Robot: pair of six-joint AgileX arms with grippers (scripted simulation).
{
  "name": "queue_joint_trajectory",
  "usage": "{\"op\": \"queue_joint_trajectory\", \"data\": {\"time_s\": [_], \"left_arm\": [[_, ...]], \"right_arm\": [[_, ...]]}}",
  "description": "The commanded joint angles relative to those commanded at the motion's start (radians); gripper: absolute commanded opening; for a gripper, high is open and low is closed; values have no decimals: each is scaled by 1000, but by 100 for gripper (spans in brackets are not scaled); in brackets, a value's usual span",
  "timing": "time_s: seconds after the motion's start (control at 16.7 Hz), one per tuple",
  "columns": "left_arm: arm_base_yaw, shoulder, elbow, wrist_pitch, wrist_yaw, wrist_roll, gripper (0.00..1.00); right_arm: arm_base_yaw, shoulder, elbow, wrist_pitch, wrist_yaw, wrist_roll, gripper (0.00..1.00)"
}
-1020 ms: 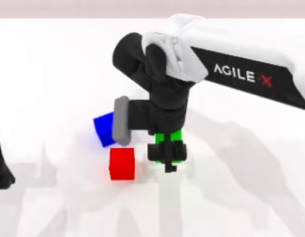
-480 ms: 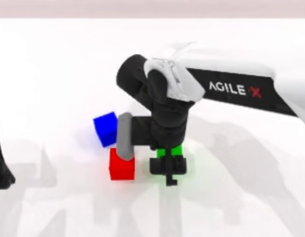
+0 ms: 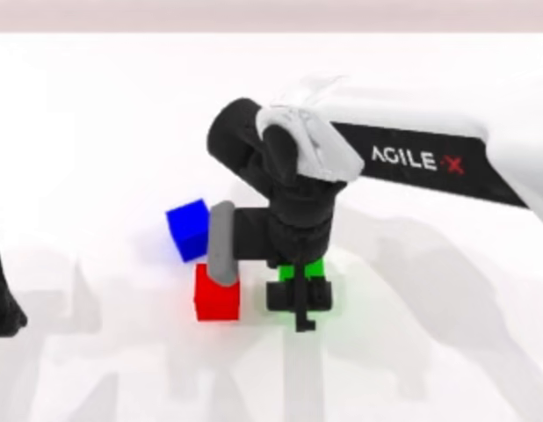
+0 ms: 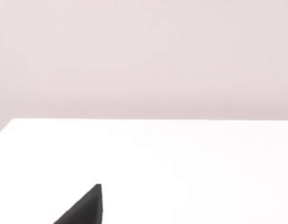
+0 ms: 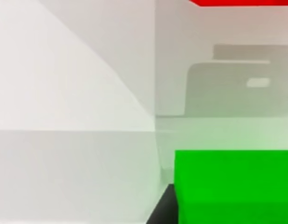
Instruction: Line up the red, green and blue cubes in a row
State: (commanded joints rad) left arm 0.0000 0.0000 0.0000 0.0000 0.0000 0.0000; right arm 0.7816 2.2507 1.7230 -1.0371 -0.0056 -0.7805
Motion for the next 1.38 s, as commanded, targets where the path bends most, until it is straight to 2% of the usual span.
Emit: {"op": "queue_joint_trajectory", "data": {"time_s": [0.3,0.36,0.96,1.38], "left_arm": [[0,0,0,0,0,0,100],[0,0,0,0,0,0,100],[0,0,0,0,0,0,100],[0,0,0,0,0,0,100]], "right_arm": [[0,0,0,0,0,0,98],[0,0,0,0,0,0,100],[0,-3,17,-17,-1,-1,100],[6,-49,193,-244,-1,-4,100]]}}
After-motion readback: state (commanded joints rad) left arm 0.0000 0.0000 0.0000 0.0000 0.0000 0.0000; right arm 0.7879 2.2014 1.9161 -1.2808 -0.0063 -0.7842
